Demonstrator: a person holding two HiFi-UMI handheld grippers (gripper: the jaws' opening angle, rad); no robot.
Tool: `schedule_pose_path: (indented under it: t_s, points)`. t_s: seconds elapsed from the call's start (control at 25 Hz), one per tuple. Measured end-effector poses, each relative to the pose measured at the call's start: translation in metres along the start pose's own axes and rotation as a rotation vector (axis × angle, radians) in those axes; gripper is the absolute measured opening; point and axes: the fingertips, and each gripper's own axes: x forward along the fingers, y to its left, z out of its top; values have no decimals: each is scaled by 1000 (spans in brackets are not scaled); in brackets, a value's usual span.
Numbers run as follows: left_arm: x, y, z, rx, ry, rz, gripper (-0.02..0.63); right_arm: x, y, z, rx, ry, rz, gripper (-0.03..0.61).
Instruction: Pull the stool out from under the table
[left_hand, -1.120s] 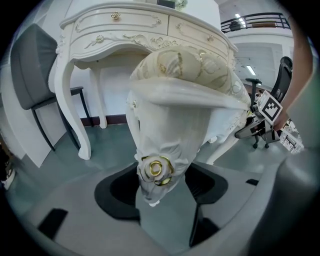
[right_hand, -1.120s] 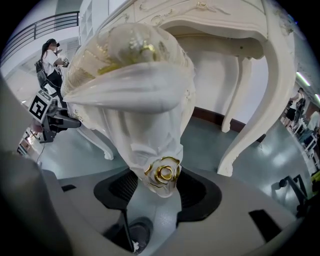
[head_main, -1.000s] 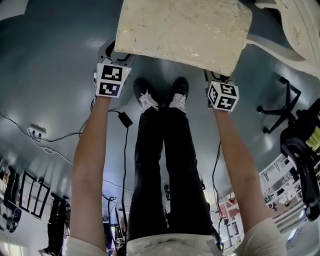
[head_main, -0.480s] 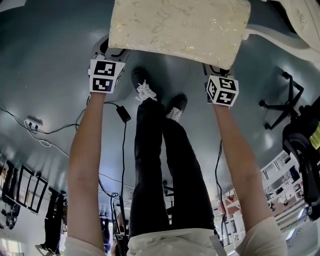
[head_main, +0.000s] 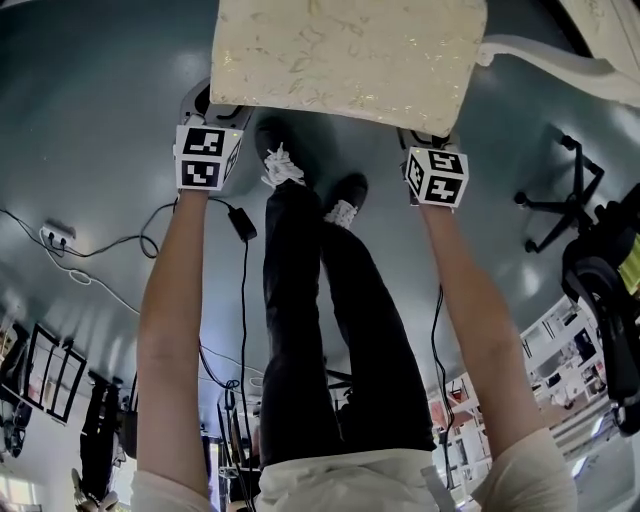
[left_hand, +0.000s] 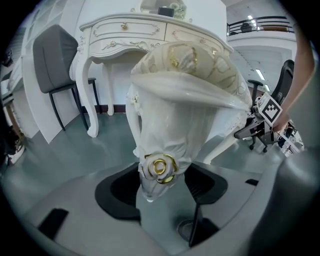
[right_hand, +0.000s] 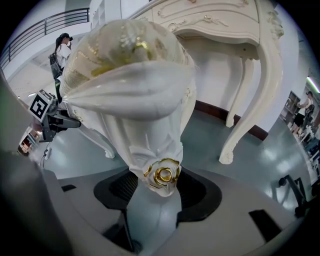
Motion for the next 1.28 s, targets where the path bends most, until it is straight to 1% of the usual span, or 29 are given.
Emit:
schedule_pose_path:
  t_s: [0.08, 0.16, 0.24, 0.36, 0.48, 0.52, 0.56, 0.64, 0.76, 0.84, 0.92, 1.0, 1.12, 1.28]
  points:
    - [-12, -13, -16, -17, -6, 10, 282, -10, 7, -20, 0, 14, 6, 270]
    - [-15, -19, -21, -26, -5, 20, 282, -12, 8, -28, -2, 30, 9, 270]
    - [-14, -21, -21, -10, 13, 16, 282, -12, 6, -28, -8, 53, 2, 270]
    - [-14, -24, -23, 20, 54, 5, 271, -16, 3, -28, -10, 99, -37, 270]
    - [-19, -22, -34, 16, 110, 4, 267, -28, 3, -30, 49, 137, -74, 266]
    - [-23, -22, -36, 14, 131, 2, 265, -34, 4, -32, 69, 146, -82, 245]
    - [-28, -24, -37, 13, 149, -4, 265, -41, 6, -34, 83, 154, -84, 233]
    - [-40, -30, -37, 6, 182, -13, 261, -58, 11, -38, 115, 165, -78, 233]
    - [-59, -37, -38, -11, 211, -12, 247, -82, 14, -35, 210, 165, -84, 233]
    - [-78, -46, -30, -22, 214, -14, 245, -101, 15, -29, 263, 157, -91, 232]
    - [-98, -60, -21, -36, 223, -20, 241, -123, 15, -18, 286, 143, -86, 232]
    - [-119, -72, -10, -43, 241, -23, 224, -141, 15, -2, 307, 116, -71, 232]
    - [-147, -87, 25, -58, 237, -25, 221, -164, 17, 14, 322, 90, -36, 227]
    - [-179, -102, 76, -79, 182, -4, 221, -196, 19, 32, 304, 78, -4, 227]
